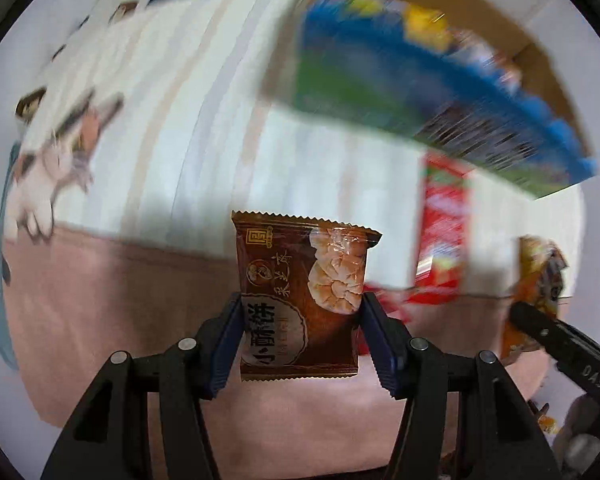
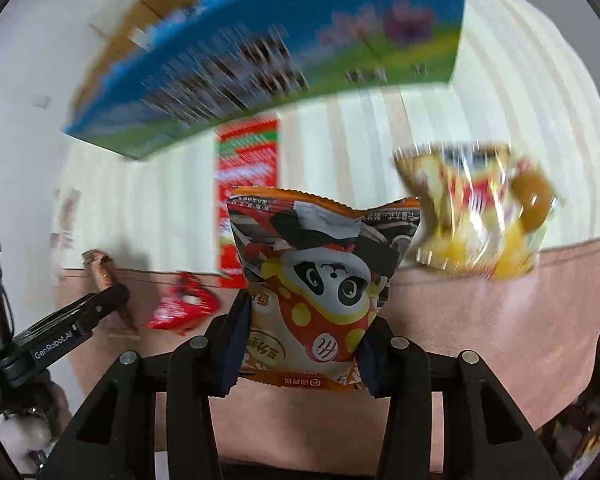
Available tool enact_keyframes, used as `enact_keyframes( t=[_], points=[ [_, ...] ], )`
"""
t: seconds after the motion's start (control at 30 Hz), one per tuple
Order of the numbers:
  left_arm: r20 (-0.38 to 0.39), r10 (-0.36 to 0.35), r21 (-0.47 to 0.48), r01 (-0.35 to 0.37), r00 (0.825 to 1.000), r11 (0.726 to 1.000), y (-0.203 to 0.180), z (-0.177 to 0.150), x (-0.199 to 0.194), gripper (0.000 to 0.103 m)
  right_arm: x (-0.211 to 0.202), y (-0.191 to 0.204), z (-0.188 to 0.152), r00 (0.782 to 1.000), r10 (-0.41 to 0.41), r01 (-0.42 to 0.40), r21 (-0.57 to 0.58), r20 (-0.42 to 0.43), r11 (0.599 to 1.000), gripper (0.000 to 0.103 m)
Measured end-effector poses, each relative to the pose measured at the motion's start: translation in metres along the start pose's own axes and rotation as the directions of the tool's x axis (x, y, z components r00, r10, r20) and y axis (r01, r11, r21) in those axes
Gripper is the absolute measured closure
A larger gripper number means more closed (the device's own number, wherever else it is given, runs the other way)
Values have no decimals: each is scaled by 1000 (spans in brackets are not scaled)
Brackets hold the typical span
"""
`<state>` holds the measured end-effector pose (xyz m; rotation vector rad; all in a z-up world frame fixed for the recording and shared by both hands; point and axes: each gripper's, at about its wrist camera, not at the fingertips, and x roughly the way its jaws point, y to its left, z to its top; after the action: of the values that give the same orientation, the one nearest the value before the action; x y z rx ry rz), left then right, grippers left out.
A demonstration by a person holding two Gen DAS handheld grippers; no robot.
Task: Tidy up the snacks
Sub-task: 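Carry both packets into the box and open both tools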
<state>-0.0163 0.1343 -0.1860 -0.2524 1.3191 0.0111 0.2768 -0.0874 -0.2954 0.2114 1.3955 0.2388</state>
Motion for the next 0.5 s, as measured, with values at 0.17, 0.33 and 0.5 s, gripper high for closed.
enact_keyframes(
  t=[0.17, 0.33, 0.5],
  points=[
    [73, -136, 67, 131, 988, 989, -41, 60, -62, 48, -80, -7, 49, 992, 95, -92, -32, 83, 995, 54],
    [111, -194, 170, 174, 975, 970, -95, 133, -81, 48, -141, -7, 108, 980, 93, -80, -81, 177, 994, 54],
    [15, -189, 156, 184, 982, 971, -119, 211, -46, 48, -135, -20, 180, 986, 12, 2, -88, 165, 996, 54]
  ],
)
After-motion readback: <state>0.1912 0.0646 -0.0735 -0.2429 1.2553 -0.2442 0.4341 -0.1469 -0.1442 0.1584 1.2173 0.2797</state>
